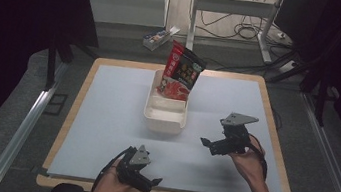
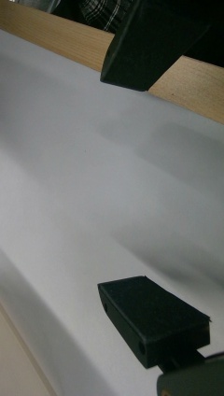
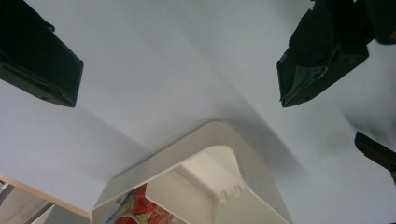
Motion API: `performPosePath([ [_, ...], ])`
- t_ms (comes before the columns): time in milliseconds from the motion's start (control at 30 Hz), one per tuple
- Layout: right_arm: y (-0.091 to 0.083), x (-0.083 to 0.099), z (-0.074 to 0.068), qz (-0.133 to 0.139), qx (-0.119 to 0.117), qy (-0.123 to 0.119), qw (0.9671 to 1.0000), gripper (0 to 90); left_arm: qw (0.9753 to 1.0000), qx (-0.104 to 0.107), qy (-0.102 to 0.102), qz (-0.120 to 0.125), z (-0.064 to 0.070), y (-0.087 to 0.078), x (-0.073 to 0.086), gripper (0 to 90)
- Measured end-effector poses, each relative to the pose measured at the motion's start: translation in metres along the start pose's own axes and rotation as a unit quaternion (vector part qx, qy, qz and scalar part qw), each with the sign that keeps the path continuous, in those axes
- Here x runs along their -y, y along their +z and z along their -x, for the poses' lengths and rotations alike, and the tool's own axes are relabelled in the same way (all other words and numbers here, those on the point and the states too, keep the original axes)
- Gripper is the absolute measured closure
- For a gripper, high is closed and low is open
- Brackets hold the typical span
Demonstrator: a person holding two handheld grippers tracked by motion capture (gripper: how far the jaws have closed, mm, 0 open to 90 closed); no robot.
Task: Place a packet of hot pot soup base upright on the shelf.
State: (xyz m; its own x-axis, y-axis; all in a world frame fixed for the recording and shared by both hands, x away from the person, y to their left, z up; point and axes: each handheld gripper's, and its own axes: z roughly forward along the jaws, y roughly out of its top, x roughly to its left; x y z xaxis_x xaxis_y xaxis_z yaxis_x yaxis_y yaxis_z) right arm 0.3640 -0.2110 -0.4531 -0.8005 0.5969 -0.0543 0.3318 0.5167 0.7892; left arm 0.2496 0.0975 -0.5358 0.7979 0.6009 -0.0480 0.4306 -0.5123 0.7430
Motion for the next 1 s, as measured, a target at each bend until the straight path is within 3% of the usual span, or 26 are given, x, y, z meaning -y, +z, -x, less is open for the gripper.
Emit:
performPosePath([
  [267, -0.011, 0.006, -0.004, 0.003, -0.001, 0.002, 1.0, 2.2, 1.0, 0.0, 0.001, -0.001, -0.001, 0.0, 0.0, 3.1],
  [467, -0.023, 0.011, -0.008, 0.022, 0.022, -0.01, 0.9995, 2.8, 1.0, -0.001, 0.001, -0.001, -0.001, 0.0, 0.0, 3.1],
  [733, -0.034, 0.026, -0.009, 0.013, 0.01, 0.012, 0.9998, 3.4, 1.0, 0.0, -0.002, -0.001, -0.001, 0.001, 0.0, 3.1],
  [1000, -0.046, 0.045, -0.011, 0.005, 0.015, 0.026, 0.9995, 3.7, 1.0, -0.001, -0.002, -0.002, -0.001, 0.001, 0.0, 3.1],
])
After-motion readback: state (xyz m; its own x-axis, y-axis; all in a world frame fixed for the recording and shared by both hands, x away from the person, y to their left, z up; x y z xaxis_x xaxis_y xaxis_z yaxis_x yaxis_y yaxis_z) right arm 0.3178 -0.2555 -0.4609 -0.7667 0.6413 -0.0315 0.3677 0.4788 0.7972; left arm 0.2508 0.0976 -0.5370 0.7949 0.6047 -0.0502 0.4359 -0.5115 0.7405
